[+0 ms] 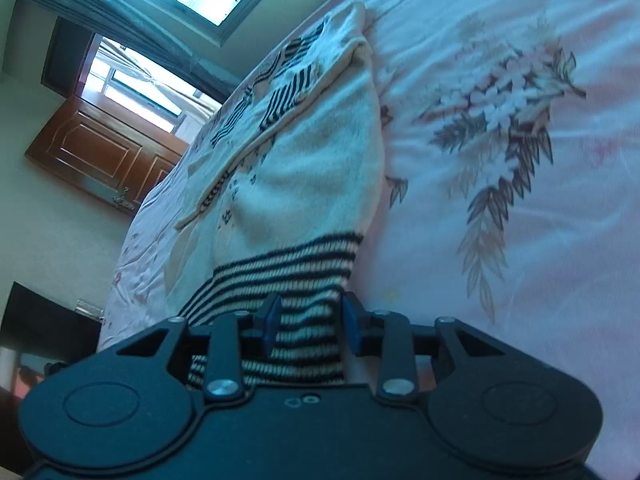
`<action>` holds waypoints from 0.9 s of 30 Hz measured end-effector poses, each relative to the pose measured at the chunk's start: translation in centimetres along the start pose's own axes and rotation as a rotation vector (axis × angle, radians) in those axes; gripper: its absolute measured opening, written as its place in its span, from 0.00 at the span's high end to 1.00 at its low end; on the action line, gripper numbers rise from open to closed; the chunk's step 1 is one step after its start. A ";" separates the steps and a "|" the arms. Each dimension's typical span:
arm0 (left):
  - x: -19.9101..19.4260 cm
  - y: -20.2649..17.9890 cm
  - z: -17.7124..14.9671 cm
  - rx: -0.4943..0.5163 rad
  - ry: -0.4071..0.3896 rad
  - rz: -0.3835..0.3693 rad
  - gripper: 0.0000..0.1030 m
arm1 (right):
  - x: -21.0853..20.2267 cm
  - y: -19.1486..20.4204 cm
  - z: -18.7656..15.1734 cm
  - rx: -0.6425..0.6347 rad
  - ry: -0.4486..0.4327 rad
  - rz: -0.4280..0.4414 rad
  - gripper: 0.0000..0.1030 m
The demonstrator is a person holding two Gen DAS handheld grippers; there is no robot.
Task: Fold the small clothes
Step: 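Grasp the striped hem with both tools, then lift the striped hem with both tools and fold it toward the collar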
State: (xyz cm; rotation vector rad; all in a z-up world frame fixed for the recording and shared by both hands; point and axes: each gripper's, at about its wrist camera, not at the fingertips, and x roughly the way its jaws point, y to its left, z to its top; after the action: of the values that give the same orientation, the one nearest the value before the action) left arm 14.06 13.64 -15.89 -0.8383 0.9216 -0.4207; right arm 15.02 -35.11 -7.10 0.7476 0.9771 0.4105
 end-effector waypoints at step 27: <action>-3.2 0.3 1.4 -0.027 -0.195 0.046 0.95 | -4.2 1.0 0.0 0.001 -0.158 0.042 0.92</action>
State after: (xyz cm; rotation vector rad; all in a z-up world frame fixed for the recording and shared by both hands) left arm 13.44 16.49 -13.96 -0.8650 0.7660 -0.2812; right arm 12.90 -37.04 -3.93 0.7907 0.8150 0.3817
